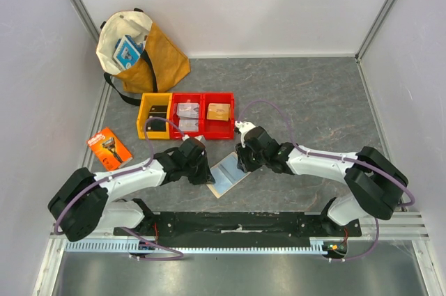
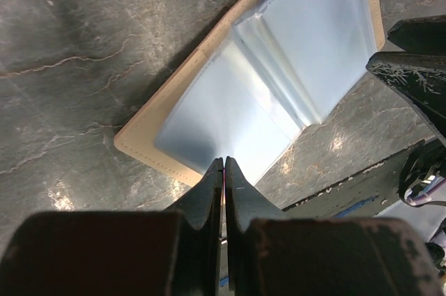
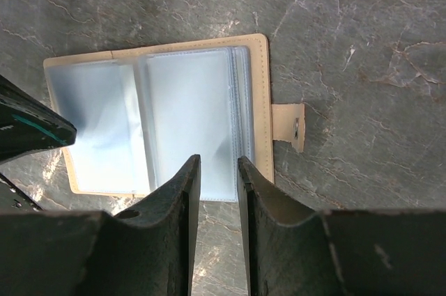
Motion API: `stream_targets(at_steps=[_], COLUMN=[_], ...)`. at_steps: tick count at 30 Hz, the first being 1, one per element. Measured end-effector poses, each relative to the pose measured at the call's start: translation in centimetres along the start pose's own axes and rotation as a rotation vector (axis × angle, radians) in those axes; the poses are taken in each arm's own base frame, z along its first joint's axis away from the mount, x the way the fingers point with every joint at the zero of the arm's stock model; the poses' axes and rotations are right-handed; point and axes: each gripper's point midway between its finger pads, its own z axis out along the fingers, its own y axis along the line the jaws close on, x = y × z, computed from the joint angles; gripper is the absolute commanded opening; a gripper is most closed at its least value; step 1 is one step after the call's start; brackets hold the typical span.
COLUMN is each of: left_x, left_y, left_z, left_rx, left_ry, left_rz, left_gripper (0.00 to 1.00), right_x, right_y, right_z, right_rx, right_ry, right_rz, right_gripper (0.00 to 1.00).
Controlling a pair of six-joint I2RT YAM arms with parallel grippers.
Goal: Take the credit cards out of the card holder
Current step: Remove the credit card from the card holder.
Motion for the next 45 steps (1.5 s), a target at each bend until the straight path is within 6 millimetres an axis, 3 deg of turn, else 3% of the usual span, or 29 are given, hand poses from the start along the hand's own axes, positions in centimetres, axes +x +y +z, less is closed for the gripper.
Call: stream_targets(at_steps=[12,31,45], left_x=[0.1,0.2,0.3], left_y=[1.4,1.4,1.3], left_z=[0.4,0.5,0.6], left_rx=[-0.062,-0.056,-0.05], left_ry=[-0.005,0.002,0.007], left_rz=[-0.006,-0.006,-0.006], left_gripper=[0.05,0.03,0.03], right_x=[1.0,1.5,1.5], right_y=[-0.3,0.4,2.6], right_z=[0.7,0.9,1.7], right_rx=[0.008,-0.027,-0.116], right_ry=[0.036,0.057,0.076], right_rz=[-0.005,-0.009,-0.007], right_gripper=[0.31,0.29,0.29])
